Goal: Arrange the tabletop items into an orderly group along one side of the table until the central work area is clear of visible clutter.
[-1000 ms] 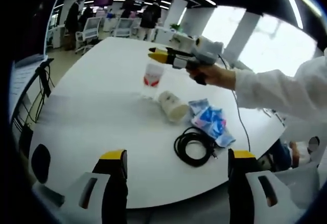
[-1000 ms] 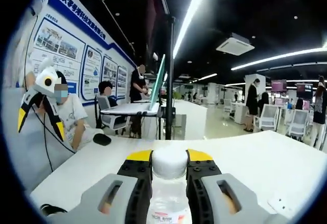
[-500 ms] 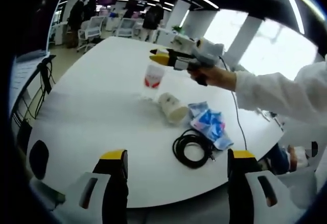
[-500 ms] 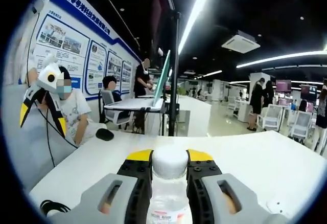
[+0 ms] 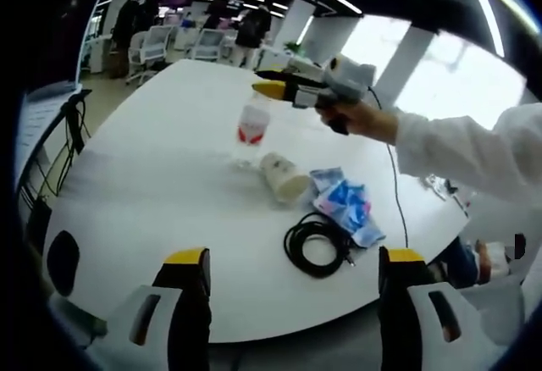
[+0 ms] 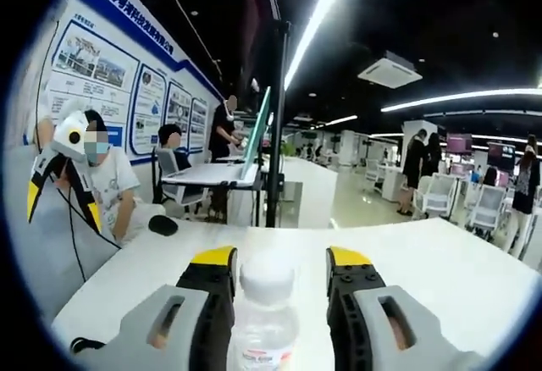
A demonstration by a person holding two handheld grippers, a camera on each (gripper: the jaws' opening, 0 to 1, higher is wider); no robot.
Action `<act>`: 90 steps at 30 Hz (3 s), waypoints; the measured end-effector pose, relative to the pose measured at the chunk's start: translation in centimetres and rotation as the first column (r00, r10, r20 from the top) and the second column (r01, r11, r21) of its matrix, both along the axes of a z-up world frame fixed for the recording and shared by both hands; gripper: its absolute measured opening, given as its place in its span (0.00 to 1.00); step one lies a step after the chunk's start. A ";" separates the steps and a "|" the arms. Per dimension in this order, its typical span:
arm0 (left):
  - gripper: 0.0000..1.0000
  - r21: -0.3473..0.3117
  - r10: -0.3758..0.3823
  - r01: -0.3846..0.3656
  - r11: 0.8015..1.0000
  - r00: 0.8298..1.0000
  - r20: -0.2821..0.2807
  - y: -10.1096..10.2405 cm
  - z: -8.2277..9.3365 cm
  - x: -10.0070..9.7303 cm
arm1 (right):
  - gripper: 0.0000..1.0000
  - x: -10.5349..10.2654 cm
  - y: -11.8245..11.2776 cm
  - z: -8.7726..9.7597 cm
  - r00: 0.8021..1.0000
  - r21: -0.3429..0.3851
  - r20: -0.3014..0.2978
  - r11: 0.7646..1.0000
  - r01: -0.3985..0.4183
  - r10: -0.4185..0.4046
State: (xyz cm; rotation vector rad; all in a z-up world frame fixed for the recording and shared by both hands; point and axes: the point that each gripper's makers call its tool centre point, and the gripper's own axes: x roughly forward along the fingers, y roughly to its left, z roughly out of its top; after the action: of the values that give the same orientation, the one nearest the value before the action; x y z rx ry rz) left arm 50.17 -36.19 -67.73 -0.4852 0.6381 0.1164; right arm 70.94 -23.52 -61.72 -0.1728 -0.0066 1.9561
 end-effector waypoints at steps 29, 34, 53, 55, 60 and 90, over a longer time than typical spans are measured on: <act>0.89 0.051 -0.113 0.112 0.992 0.993 0.033 -2.1 0.9 1.2 | 0.59 -3.7 -8.8 2.8 0.993 -0.082 0.116 0.997 0.012 -0.003; 0.89 0.045 -0.115 0.113 0.993 0.993 0.037 -2.2 0.9 1.2 | 0.59 -3.7 -10.1 2.1 0.994 -0.098 0.109 0.995 0.035 -0.024; 0.87 0.037 -0.121 0.120 0.992 0.992 0.026 -2.2 0.8 1.3 | 0.59 -3.8 -14.3 -2.8 0.993 -0.208 0.053 0.971 0.116 -0.107; 0.87 0.039 -0.124 0.123 0.992 0.992 0.024 -2.3 0.8 1.2 | 0.59 -3.7 -14.6 -3.2 0.993 -0.217 0.045 0.969 0.120 -0.113; 0.87 0.033 -0.121 0.120 0.992 0.992 0.018 -2.3 0.6 1.1 | 0.59 -3.5 -15.0 -4.1 0.992 -0.237 0.027 0.963 0.130 -0.127; 0.86 0.017 -0.086 0.086 0.996 0.996 0.006 -1.8 0.2 0.8 | 0.54 -2.6 -14.9 -10.9 0.984 -0.396 0.074 0.901 0.178 -0.162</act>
State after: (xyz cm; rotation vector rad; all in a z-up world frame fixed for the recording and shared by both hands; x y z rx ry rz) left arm 51.00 -38.02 -67.49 -0.4416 0.6502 0.0387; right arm 68.38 -38.47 -72.61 -0.4680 0.3773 1.7586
